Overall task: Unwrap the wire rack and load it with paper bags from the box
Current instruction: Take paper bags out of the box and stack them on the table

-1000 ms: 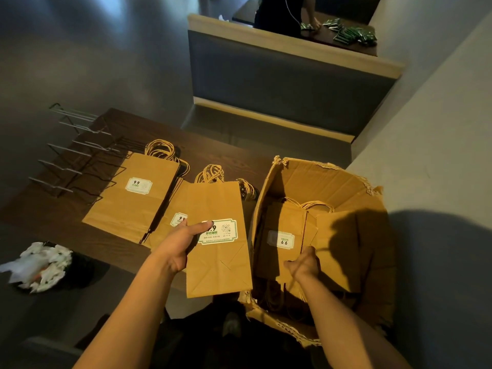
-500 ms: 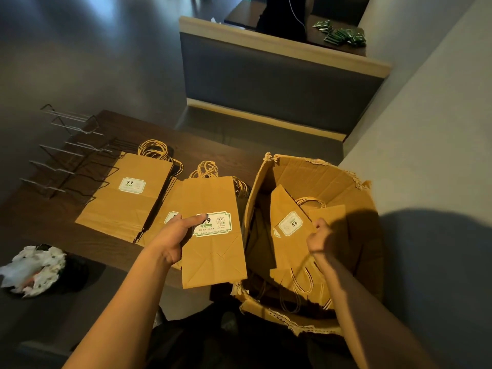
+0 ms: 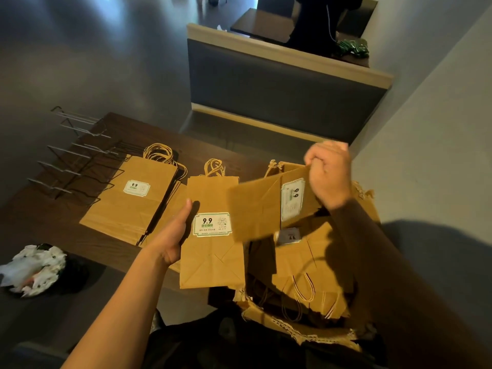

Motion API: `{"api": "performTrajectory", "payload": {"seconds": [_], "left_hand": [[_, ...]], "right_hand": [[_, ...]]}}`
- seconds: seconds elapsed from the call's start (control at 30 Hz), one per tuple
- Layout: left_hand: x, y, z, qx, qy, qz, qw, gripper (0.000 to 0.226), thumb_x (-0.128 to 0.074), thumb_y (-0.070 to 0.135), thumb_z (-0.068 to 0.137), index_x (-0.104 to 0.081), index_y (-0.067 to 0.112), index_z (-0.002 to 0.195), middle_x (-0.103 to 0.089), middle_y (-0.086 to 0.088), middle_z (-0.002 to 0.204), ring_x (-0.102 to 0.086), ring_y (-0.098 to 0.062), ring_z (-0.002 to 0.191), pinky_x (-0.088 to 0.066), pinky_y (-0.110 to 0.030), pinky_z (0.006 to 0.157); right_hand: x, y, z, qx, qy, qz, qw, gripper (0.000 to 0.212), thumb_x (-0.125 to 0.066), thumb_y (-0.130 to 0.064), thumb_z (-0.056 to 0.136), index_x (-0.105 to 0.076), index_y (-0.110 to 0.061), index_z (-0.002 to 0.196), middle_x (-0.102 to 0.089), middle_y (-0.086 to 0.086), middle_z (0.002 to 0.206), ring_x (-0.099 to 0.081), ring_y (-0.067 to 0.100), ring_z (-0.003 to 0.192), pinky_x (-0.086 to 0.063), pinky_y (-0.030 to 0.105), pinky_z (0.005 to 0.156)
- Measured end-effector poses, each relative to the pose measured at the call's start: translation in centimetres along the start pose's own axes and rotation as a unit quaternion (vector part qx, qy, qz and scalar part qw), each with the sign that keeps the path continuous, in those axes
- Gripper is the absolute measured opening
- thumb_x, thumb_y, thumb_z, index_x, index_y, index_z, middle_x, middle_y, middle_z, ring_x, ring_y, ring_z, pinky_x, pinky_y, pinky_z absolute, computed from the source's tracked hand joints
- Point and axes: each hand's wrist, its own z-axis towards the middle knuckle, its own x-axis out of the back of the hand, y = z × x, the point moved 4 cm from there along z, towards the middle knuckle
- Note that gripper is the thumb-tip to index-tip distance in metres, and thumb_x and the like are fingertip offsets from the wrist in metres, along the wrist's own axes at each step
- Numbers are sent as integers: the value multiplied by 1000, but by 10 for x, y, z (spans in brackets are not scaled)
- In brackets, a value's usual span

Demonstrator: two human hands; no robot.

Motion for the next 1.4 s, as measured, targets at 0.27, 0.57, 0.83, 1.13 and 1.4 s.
{"api": "performTrajectory", "payload": {"seconds": [0.27,0.57,0.83,1.13,1.4], "left_hand": [[19,1,-12,-17,-100,65,993,100,-78,79,59,-58,19,137,-67,-19,132,-65,-36,120,-47,-56,107],[64,2,-12,-1,-169,47,984,71,-85,8,77,-53,8,140,-60,-31,136,-62,-47,121,-46,-62,106],[114,-1,12,-3,-9,-18,1000,60,-74,13,79,-56,8,136,-69,-23,125,-71,-35,102,-59,-46,84],[104,-33,16,99,-29,165,981,29,-70,27,94,-60,14,117,-75,0,97,-69,-18,88,-49,-32,75],[106,-63,24,174,-65,122,975,28,-63,20,102,-59,20,129,-70,-7,124,-67,-25,112,-62,-46,66]], "right_hand": [[-127,-145,-31,337,-364,-118,860,21,-47,-18,95,-61,-26,82,-48,-4,73,-41,18,79,-32,39,80],[-178,-173,-48,230,-211,45,949,43,-60,-20,88,-55,-23,131,-50,-1,128,-41,22,124,-34,39,108],[-222,-123,-133,-451,-364,336,743,68,-68,-43,93,-31,-32,150,-54,-2,142,-57,17,122,-49,45,106],[-247,-84,-195,-551,-175,358,733,49,-65,1,94,-48,-9,138,-66,11,127,-65,27,114,-56,39,92],[-248,-57,-188,-558,-144,314,755,52,-59,-6,89,-50,-17,139,-65,5,130,-61,28,118,-48,51,106]]}}
